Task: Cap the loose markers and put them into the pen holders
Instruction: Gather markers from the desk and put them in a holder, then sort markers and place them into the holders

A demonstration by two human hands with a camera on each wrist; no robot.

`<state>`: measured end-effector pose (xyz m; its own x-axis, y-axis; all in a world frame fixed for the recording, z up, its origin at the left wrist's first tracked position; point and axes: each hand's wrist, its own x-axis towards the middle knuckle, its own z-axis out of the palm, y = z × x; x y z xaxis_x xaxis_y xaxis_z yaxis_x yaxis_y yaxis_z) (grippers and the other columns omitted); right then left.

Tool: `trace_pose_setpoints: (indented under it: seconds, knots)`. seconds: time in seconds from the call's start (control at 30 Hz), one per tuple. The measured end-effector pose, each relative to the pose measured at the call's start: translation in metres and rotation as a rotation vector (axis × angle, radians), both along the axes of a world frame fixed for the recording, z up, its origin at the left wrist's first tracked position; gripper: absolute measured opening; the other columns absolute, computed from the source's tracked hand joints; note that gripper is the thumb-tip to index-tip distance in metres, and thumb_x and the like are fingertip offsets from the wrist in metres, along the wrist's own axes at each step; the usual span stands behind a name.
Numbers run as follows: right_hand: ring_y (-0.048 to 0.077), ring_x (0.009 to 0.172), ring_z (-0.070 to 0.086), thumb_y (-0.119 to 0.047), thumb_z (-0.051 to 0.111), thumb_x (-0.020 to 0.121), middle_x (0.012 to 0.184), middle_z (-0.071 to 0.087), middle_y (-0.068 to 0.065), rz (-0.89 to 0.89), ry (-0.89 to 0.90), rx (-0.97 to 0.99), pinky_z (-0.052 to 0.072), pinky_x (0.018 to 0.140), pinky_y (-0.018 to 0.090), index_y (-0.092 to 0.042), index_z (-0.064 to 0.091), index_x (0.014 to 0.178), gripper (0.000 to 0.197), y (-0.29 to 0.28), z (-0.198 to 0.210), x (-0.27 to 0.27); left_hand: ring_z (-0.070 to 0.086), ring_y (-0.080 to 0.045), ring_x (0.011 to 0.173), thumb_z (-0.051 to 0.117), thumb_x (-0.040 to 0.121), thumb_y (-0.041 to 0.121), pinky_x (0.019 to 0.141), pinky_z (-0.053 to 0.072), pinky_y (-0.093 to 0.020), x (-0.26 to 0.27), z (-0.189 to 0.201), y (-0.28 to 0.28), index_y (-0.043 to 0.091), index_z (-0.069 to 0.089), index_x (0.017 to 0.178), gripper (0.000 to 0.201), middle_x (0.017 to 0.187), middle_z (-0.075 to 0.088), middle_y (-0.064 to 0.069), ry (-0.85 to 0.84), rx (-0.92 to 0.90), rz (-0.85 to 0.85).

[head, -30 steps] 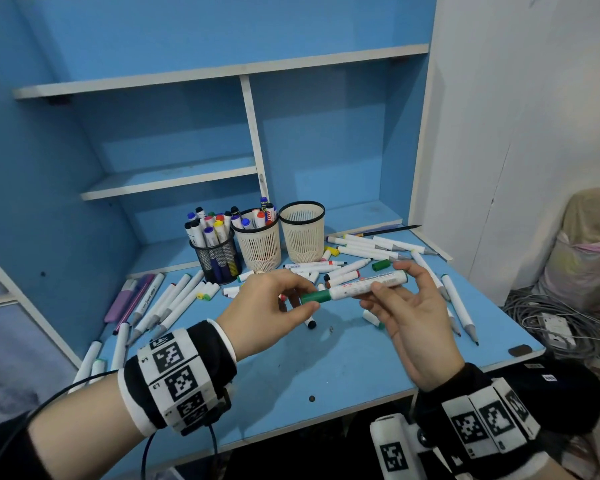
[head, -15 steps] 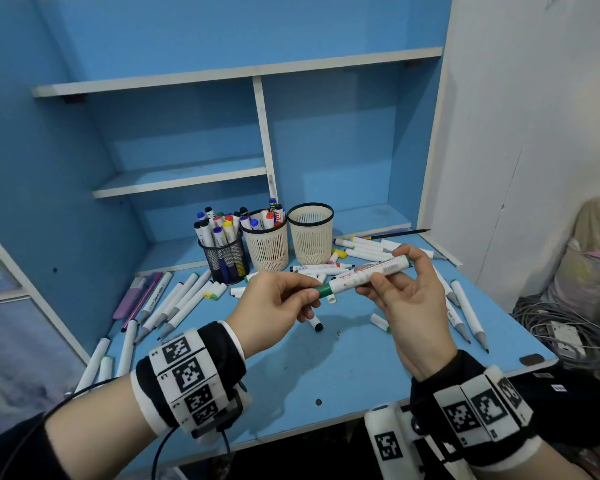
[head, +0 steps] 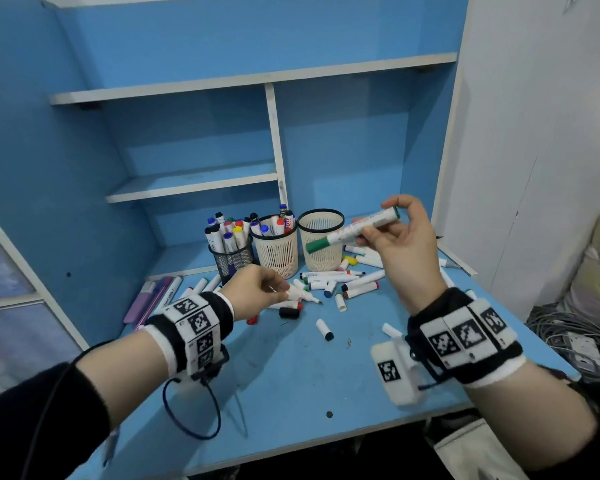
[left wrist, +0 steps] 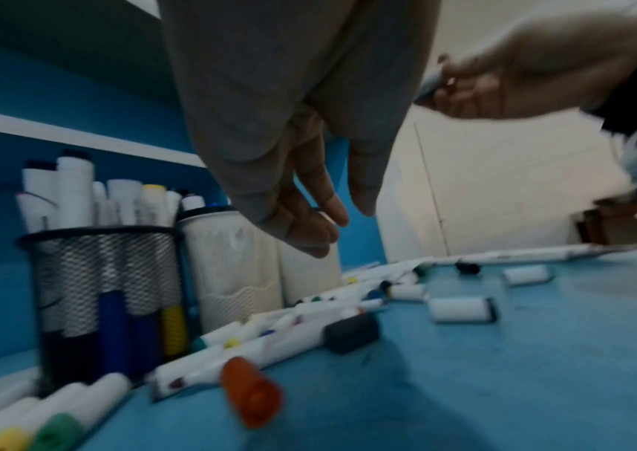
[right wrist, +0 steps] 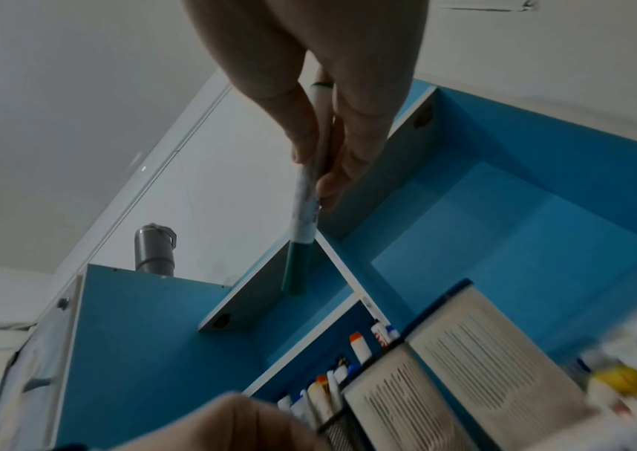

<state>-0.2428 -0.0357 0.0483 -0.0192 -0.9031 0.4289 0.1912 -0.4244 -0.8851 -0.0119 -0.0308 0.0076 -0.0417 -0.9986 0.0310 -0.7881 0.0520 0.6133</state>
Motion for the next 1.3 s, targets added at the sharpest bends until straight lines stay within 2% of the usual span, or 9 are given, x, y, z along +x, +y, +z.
trace_pose_setpoints:
  seconds: [0.1, 0.23, 0.43, 0.6, 0.83, 1.0, 1.13, 1.2, 1.3]
  knots:
    - [0.022, 0.077, 0.069, 0.011, 0.054, 0.087, 0.095, 0.067, 0.025, -0.012, 0.037, -0.046, 0.056, 0.075, 0.025, -0.026, 0.044, 0.093, 0.039, -0.019, 0.016, 0.01, 0.059, -0.011, 0.087, 0.067, 0.085, 0.023, 0.074, 0.043, -0.02, 0.013, -0.005, -0.021, 0.014, 0.07, 0.1, 0.018, 0.093, 0.067, 0.003, -0.179, 0.037, 0.017]
    - [0.028, 0.087, 0.069, 0.009, 0.056, 0.086, 0.096, 0.066, 0.026, -0.02, 0.117, -0.083, 0.058, 0.079, 0.036, -0.028, 0.045, 0.091, 0.039, -0.041, 0.029, 0.027, 0.059, -0.013, 0.095, 0.063, 0.085, 0.019, 0.077, 0.044, -0.021, 0.018, -0.008, -0.043, 0.015, 0.069, 0.108, 0.024, 0.109, 0.067, -0.001, -0.362, 0.083, 0.023]
    - [0.033, 0.09, 0.067, 0.005, 0.059, 0.085, 0.094, 0.065, 0.026, -0.021, 0.264, -0.112, 0.055, 0.081, 0.049, -0.036, 0.045, 0.088, 0.043, -0.065, 0.031, 0.05, 0.063, -0.018, 0.089, 0.072, 0.077, 0.02, 0.079, 0.052, -0.027, 0.021, -0.014, -0.06, 0.012, 0.074, 0.097, 0.021, 0.104, 0.071, -0.006, -0.589, 0.262, -0.011]
    - [0.028, 0.089, 0.066, 0.001, 0.061, 0.085, 0.095, 0.065, 0.02, -0.034, 0.333, -0.139, 0.056, 0.081, 0.043, -0.037, 0.044, 0.087, 0.042, -0.082, 0.025, 0.065, 0.062, -0.022, 0.098, 0.068, 0.08, 0.02, 0.077, 0.051, -0.029, 0.023, -0.019, -0.062, 0.017, 0.071, 0.105, 0.025, 0.108, 0.067, -0.003, -0.69, 0.299, -0.011]
    - [0.025, 0.085, 0.064, 0.001, 0.059, 0.085, 0.092, 0.065, 0.012, -0.021, 0.433, -0.195, 0.055, 0.08, 0.039, -0.038, 0.047, 0.087, 0.041, -0.1, 0.013, 0.088, 0.06, -0.018, 0.094, 0.069, 0.078, 0.021, 0.079, 0.049, -0.026, 0.039, -0.017, -0.055, 0.019, 0.071, 0.102, 0.024, 0.104, 0.068, -0.001, -0.591, 0.18, -0.027]
    - [0.013, 0.073, 0.057, 0.006, 0.056, 0.085, 0.08, 0.056, -0.001, -0.003, 0.567, -0.294, 0.045, 0.062, 0.009, -0.02, 0.055, 0.099, 0.03, -0.106, 0.01, 0.102, 0.051, -0.013, 0.079, 0.063, 0.083, 0.019, 0.068, 0.037, -0.022, 0.047, -0.003, -0.029, 0.016, 0.068, 0.097, 0.015, 0.09, 0.063, 0.0, -0.454, 0.025, 0.028]
    - [0.013, 0.082, 0.051, 0.007, 0.053, 0.086, 0.099, 0.051, 0.003, -0.031, 0.71, -0.429, 0.034, 0.068, -0.003, -0.011, 0.061, 0.11, 0.031, -0.116, 0.008, 0.116, 0.053, -0.014, 0.075, 0.066, 0.079, 0.017, 0.059, 0.037, -0.02, 0.05, 0.012, 0.0, 0.017, 0.065, 0.088, 0.01, 0.08, 0.06, 0.003, -0.33, -0.062, 0.09]
    - [0.01, 0.085, 0.048, 0.004, 0.052, 0.088, 0.102, 0.05, 0.004, -0.015, 0.796, -0.455, 0.032, 0.074, -0.001, -0.009, 0.061, 0.114, 0.03, -0.122, 0.01, 0.122, 0.052, -0.015, 0.07, 0.068, 0.075, 0.015, 0.054, 0.036, -0.018, 0.049, 0.018, 0.013, 0.014, 0.059, 0.081, 0.011, 0.075, 0.058, 0.001, -0.248, -0.092, 0.124]
    - [0.011, 0.084, 0.05, -0.006, 0.054, 0.091, 0.1, 0.055, 0.004, 0.033, 0.934, -0.426, 0.038, 0.081, 0.016, -0.012, 0.056, 0.123, 0.033, -0.127, 0.015, 0.126, 0.057, -0.019, 0.07, 0.072, 0.071, 0.01, 0.061, 0.046, -0.025, 0.046, 0.024, 0.029, 0.009, 0.058, 0.095, 0.027, 0.081, 0.063, -0.007, -0.055, -0.136, 0.165]
